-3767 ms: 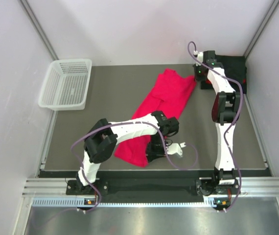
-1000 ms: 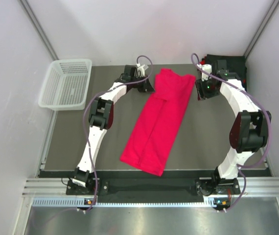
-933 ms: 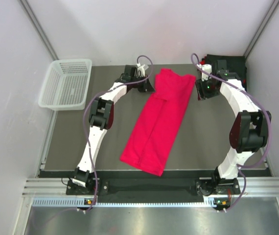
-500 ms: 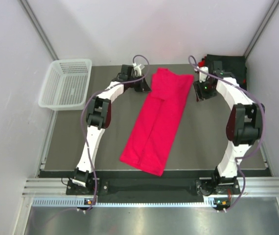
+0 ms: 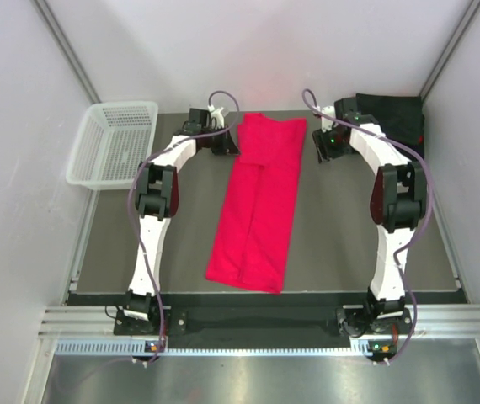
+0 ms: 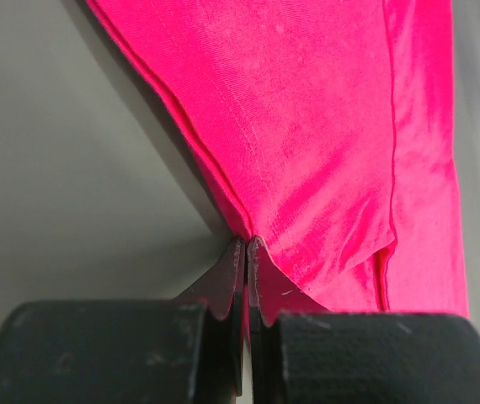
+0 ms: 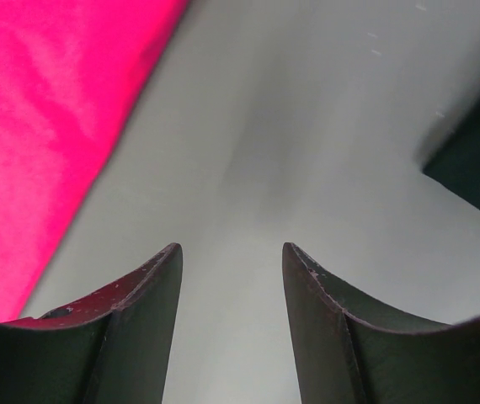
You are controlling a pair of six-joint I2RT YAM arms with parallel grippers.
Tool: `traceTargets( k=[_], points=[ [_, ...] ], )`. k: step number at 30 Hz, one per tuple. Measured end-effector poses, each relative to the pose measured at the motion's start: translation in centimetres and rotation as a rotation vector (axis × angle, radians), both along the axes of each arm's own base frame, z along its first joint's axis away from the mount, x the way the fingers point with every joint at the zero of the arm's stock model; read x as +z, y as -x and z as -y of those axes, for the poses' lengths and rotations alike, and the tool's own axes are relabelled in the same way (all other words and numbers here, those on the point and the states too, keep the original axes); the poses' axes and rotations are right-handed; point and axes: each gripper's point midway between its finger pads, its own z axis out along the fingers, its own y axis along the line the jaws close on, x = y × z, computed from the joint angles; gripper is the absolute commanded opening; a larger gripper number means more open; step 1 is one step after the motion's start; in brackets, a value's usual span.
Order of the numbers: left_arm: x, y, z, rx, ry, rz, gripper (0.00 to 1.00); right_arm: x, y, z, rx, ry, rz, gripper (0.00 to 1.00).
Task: Fold and stack the t-shirts
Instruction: Fold the tshirt
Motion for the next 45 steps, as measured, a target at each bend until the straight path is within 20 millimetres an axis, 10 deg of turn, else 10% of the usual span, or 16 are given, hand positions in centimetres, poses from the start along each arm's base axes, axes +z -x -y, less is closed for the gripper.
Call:
traceTargets(
  k=[23,25,30,32,40,45],
  points=[
    [0.0,0.3,-6.3,0.087,-0.120,-0.014,0.00,-0.8,0.2,-1.5,0.016,-0.023,-0.021,0.52],
    [0.0,0.3,-6.4,0.092,-0.127,-0.015,0.08,-0.8,0.2,-1.6,0.016,-0.023,-0.021,0.51],
    [0.9,0.8,-7.2,0.132,-0.169,-0.028,0.64,-0.8,0.3,-1.7,0.012,-0.035,-0.025,0.52],
    [2.0,1.2,-7.9,0.162,-0.198,-0.032,0.69,-0.7,0.8,-1.9,0.003,-0.053,-0.027,0.52],
    [11.6,6.3,-11.9,0.330,-0.201,-0.043,0.62,1.8,14.1,-3.6,-0.138,-0.368,-0.178,0.49],
    [12.2,14.0,-13.1,0.394,-0.174,-0.178,0.60,-0.3,22.4,-5.7,-0.232,-0.567,-0.389,0.47]
  ],
)
